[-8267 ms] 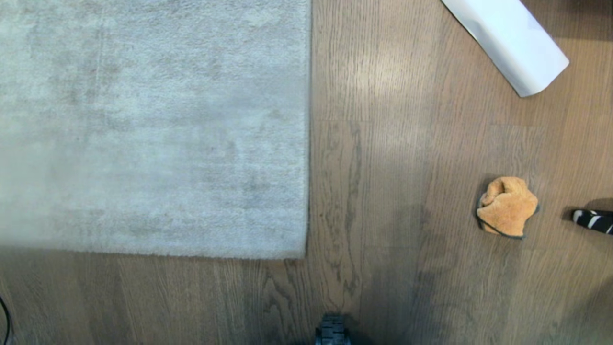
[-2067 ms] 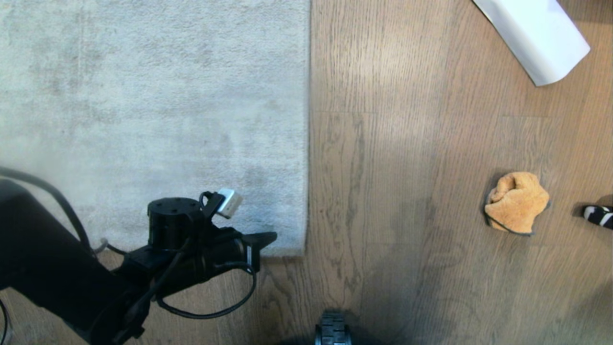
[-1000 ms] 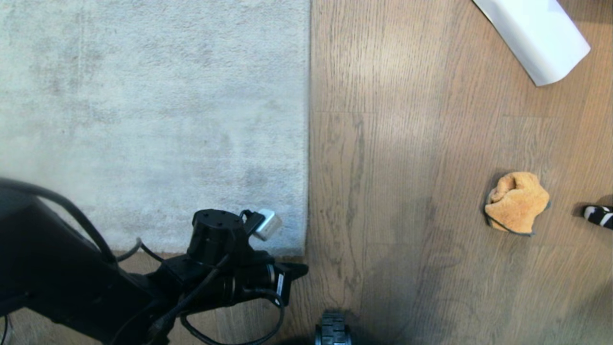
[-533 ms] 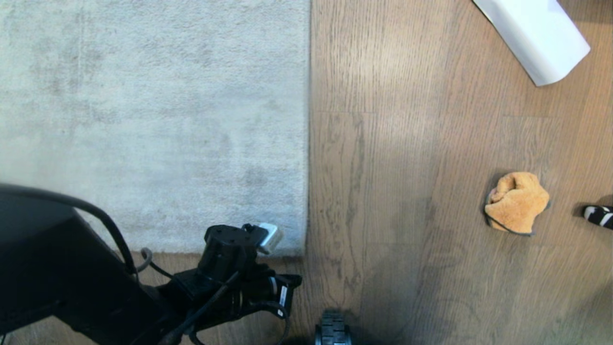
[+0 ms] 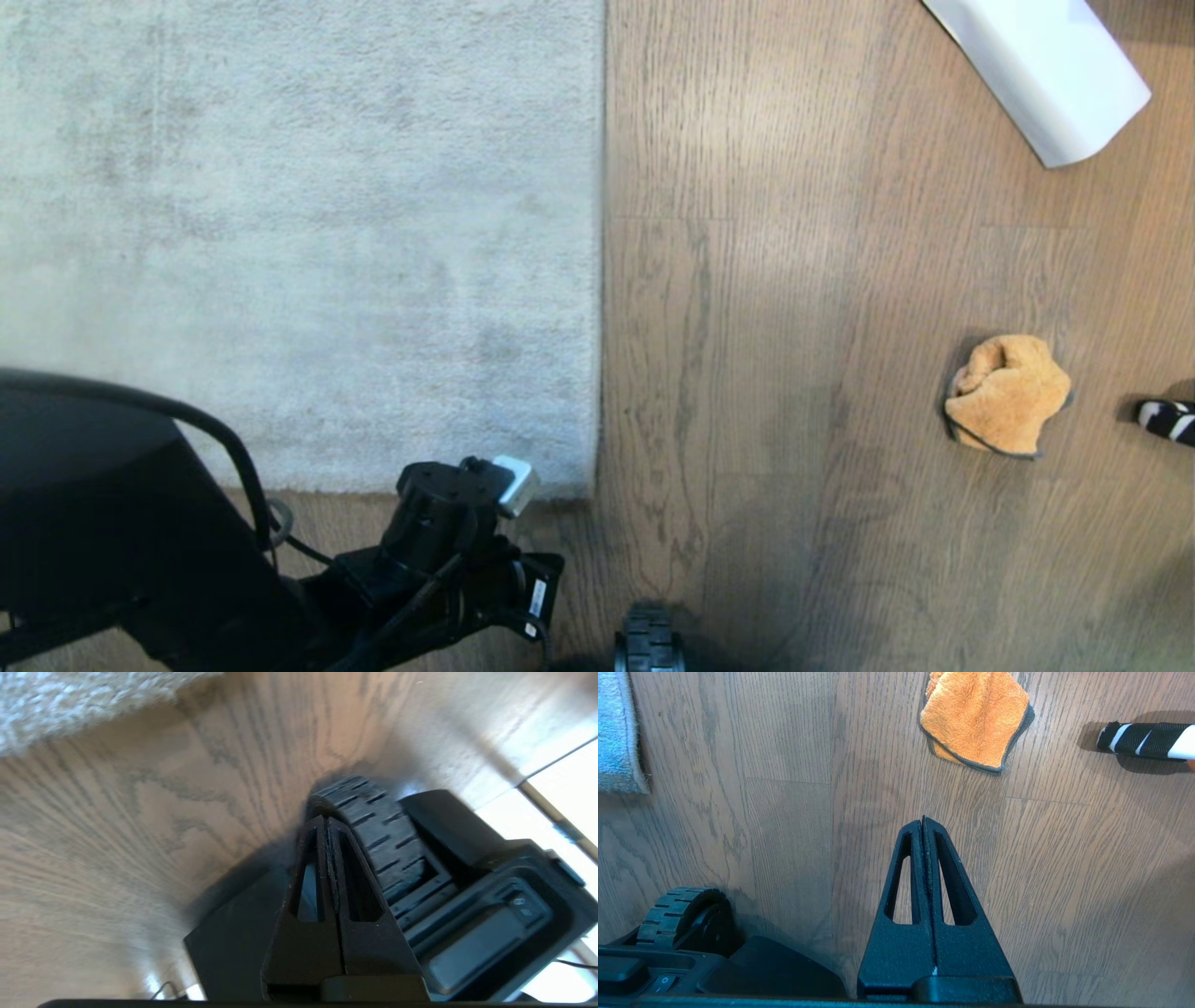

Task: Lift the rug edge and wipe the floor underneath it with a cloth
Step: Lift up the carpet

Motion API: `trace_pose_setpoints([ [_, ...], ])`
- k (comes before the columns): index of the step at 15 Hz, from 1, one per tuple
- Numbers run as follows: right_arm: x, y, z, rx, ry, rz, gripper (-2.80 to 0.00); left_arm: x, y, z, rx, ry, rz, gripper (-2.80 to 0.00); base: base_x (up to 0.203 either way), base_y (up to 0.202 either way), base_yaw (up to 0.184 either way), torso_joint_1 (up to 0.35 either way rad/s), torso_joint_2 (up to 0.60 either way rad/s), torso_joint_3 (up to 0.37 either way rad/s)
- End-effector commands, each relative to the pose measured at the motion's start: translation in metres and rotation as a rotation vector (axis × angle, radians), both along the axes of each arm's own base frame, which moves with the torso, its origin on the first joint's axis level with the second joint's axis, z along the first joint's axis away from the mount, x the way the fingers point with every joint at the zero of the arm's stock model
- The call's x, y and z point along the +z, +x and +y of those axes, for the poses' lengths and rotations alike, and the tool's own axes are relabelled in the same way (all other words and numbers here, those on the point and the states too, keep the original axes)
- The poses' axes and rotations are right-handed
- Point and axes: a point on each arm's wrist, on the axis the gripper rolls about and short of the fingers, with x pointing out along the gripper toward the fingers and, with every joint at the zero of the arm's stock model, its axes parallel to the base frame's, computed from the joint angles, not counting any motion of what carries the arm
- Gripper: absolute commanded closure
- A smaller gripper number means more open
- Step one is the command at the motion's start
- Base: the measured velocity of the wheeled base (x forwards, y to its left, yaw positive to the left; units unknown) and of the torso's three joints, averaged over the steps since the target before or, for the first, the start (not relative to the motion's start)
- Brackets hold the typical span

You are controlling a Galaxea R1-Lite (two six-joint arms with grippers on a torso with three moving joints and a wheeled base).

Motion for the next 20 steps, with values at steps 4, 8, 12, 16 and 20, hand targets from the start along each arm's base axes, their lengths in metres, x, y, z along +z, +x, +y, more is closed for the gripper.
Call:
trace_pose_setpoints([
  [4,0.0,0.0,0.0,0.0,-0.001,-0.001,0.0,-0.004,0.002,0.004,0.033,0.038,-0.01,0.0,0.0,0.0,0.0,0.0,0.0,0.0],
  [8,0.0,0.0,0.0,0.001,-0.001,-0.001,0.0,-0.008,0.011,0.005,0.058,0.032,-0.048,-2.8,0.0,0.0,0.0,0.0,0.0,0.0],
  [12,0.0,0.0,0.0,0.0,-0.001,-0.001,0.0,-0.018,0.019,0.0,0.083,0.019,-0.097,-2.8,0.0,0.0,0.0,0.0,0.0,0.0],
  [16,0.0,0.0,0.0,0.0,-0.001,-0.001,0.0,-0.02,0.022,-0.001,0.079,0.049,-0.112,-2.8,0.0,0.0,0.0,0.0,0.0,0.0],
  [20,0.0,0.0,0.0,0.0,-0.001,-0.001,0.0,-0.017,0.032,0.003,0.07,0.108,-0.131,-2.8,0.0,0.0,0.0,0.0,0.0,0.0],
])
